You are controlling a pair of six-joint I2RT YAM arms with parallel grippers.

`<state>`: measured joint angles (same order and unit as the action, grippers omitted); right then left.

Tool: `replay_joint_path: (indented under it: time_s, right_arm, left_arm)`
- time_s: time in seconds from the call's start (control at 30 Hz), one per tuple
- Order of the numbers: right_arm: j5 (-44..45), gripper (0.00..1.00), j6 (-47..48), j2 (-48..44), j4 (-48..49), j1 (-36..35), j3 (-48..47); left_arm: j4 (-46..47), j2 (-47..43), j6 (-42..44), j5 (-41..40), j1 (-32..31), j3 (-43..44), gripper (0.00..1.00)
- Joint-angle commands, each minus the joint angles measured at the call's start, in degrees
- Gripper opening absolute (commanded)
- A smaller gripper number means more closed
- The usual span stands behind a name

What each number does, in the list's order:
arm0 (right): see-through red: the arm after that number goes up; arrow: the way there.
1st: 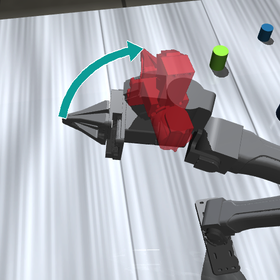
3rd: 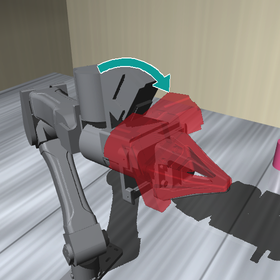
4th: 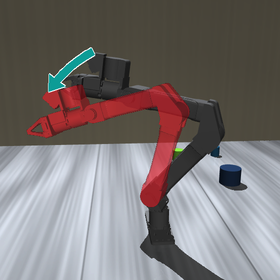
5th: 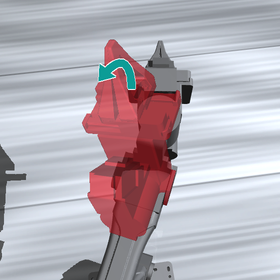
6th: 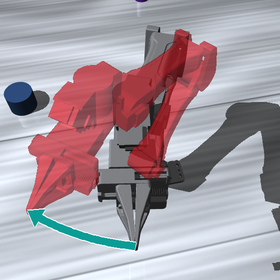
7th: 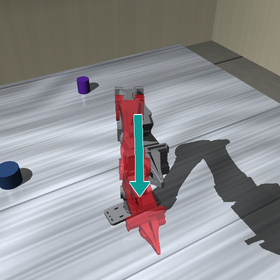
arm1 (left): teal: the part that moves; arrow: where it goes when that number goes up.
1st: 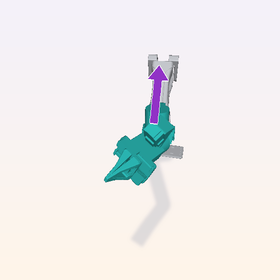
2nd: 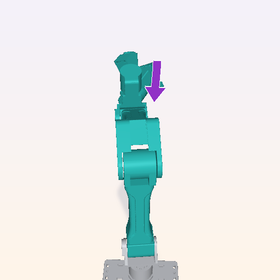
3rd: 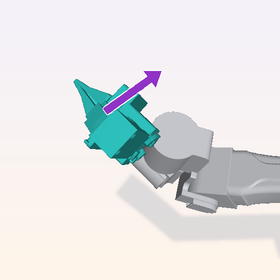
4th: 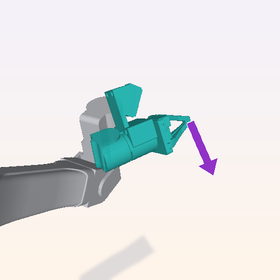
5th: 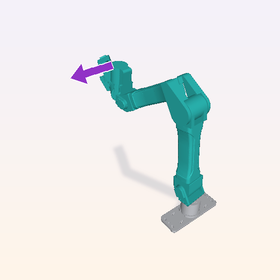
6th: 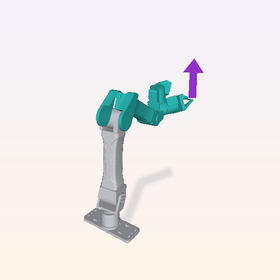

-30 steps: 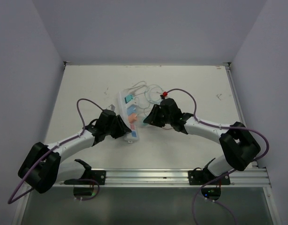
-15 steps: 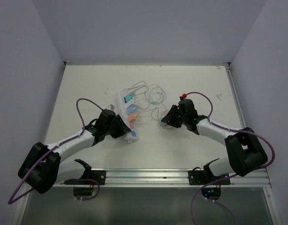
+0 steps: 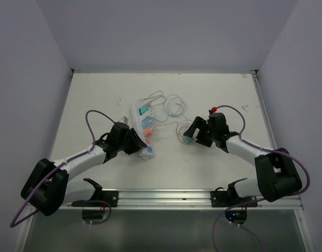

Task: Pull the plug off the socket

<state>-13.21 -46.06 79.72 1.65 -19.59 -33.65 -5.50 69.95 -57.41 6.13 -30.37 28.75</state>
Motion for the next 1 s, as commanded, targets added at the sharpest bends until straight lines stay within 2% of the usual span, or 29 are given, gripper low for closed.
replay_joint_path:
  time_s: [0.0, 0.17, 0.33, 0.6, 0.97]
  right_arm:
    - [3.54, 0.92, 5.01, -6.67, -6.55, 0.08, -2.38]
    - [7.41, 0.94, 4.94, -13.18, -10.00, 0.00, -2.74]
    - [5.31, 0.93, 2.82, -15.83, -4.91, -3.86, -2.65]
    - [6.53, 0.93, -0.69, -3.71, 4.76, -18.09, -9.67]
    - [10.31, 0.87, -6.23, 13.78, 10.92, -24.87, -21.19]
  left_arm:
    - [-1.09, 0.80, 2.65, -1.30, 0.31, -0.89, 0.00]
    - [-0.57, 1.06, 2.74, -0.86, 0.40, -0.72, 0.00]
    - [-0.57, 1.24, 2.91, -0.59, 0.31, -0.63, 0.00]
    - [-0.30, 1.15, 2.83, -0.16, 0.31, -0.71, 0.00]
    - [0.58, 0.36, 2.12, 1.34, 0.22, -1.24, 0.00]
